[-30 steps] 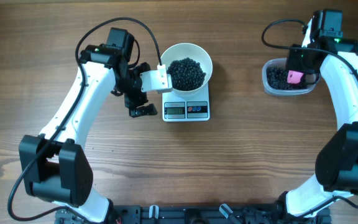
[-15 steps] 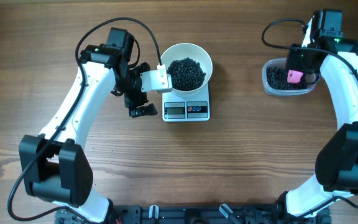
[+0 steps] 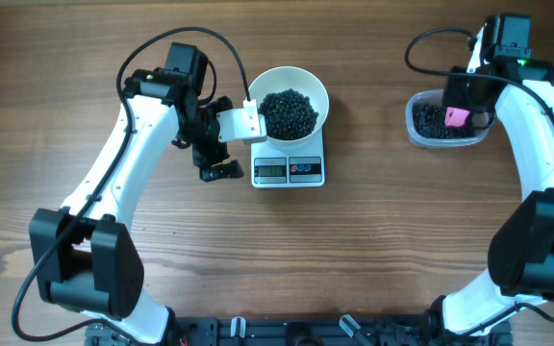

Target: Scoop item into bowl and weigh 150g on scale

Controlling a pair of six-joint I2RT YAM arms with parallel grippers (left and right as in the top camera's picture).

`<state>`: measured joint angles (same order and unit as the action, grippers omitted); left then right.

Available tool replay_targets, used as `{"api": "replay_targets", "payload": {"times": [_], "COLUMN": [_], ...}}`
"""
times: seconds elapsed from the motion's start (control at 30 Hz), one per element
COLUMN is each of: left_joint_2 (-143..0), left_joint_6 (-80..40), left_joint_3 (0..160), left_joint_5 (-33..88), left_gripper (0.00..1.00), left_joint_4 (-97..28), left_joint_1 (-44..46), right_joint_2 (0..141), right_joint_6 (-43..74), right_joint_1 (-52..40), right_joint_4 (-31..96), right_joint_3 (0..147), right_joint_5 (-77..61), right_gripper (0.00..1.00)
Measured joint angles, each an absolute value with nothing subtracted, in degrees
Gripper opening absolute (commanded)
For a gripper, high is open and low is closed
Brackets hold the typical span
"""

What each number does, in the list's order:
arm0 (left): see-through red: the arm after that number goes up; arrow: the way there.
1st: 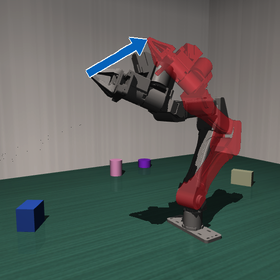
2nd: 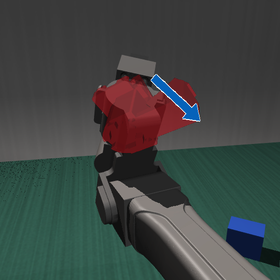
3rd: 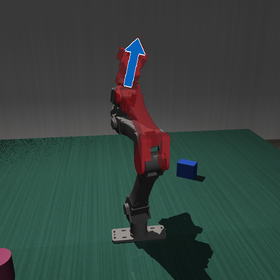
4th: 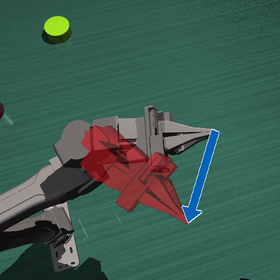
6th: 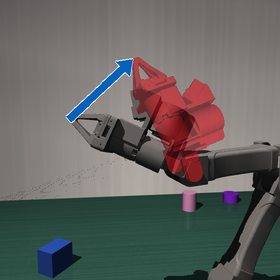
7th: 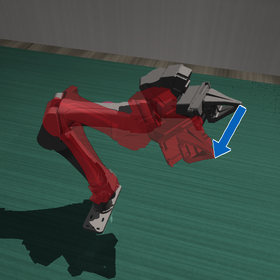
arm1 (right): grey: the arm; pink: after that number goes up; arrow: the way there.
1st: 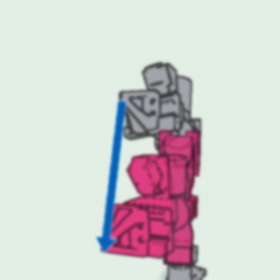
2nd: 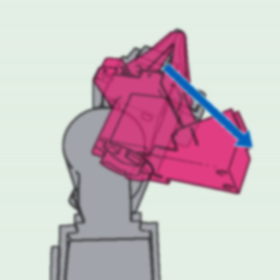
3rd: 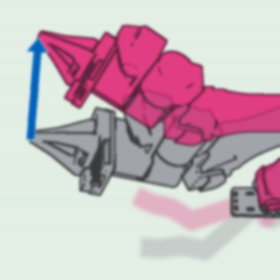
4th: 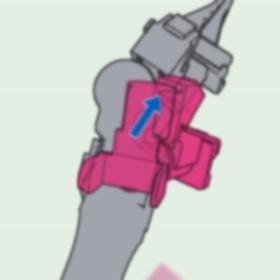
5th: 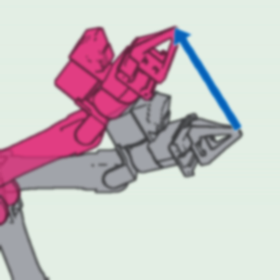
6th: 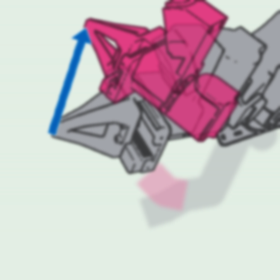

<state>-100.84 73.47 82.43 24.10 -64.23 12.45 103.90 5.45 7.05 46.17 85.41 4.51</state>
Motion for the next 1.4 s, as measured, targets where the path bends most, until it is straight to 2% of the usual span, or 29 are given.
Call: {"api": "replay_targets", "payload": {"times": [0.53, 1.0, 1.4], "left_joint_2": [-100.8, -100.8, -100.8], "left_joint_6": [73.5, 73.5, 73.5], "left_joint_3": [82.4, 82.4, 82.4], "left_joint_5": [24.1, 24.1, 24.1], "left_gripper": [1.0, 1.0, 1.0], "left_joint_4": [-64.2, -64.2, -64.2], "left_joint_1": [12.4, 12.4, 12.4], "right_joint_2": [103.8, 103.5, 103.0], "right_joint_6": [-0.4, -0.4, -0.8], "right_joint_1": [7.0, 7.0, 7.0], "right_joint_4": [45.1, 44.7, 39.6], "right_joint_3": [85.4, 84.3, 79.1], "right_joint_5": [9.2, 3.4, 4.6], "right_gripper": [0.05, 0.05, 0.05]}}
